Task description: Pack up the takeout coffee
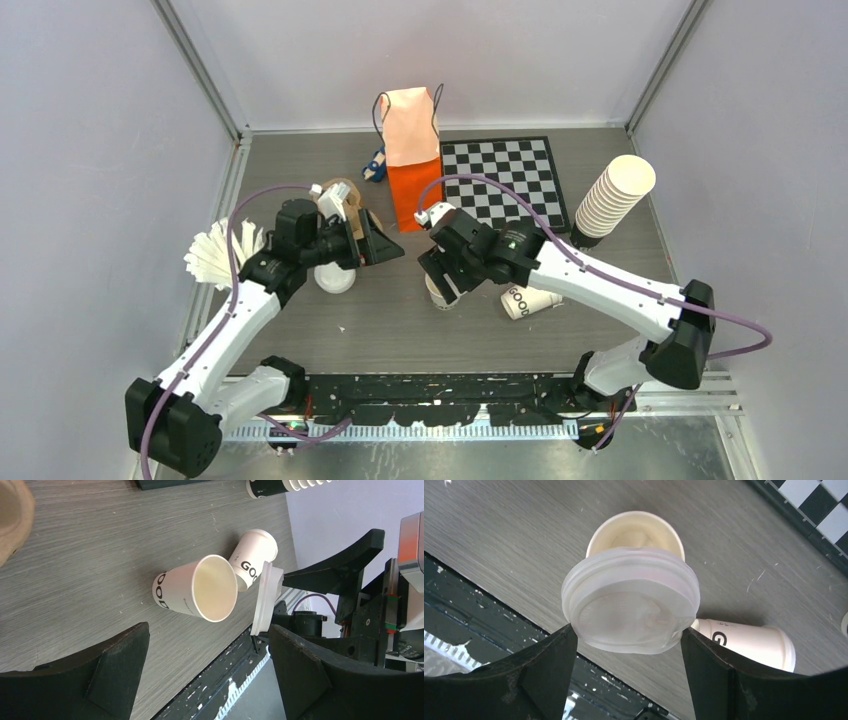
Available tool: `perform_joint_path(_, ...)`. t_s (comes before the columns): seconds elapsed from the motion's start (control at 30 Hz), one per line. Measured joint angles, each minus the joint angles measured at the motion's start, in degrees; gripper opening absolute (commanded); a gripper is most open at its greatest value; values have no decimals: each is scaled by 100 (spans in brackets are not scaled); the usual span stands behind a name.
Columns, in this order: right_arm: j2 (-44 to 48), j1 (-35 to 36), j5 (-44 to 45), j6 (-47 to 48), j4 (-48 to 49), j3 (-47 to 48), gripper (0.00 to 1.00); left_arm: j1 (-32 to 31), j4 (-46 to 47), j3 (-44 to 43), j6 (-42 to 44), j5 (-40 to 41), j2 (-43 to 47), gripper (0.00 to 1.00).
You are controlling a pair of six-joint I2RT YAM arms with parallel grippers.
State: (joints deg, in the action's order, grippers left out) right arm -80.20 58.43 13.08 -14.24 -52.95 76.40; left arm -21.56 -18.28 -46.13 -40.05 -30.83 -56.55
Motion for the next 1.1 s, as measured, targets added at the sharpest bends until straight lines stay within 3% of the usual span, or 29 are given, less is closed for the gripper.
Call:
perform_joint_path(0.37,-761,-461,-544,-4,-470,527,79,33,334,728,-260,-92,-55,84)
perform_joint_path(1.0,-1781,-752,-903,177,-723,1132,83,33,828,824,-487,-221,-420,74)
perform_joint_path(1.1,-1781,-756,-914,186,-774,1189,79,33,835,824,-496,-221,-420,74)
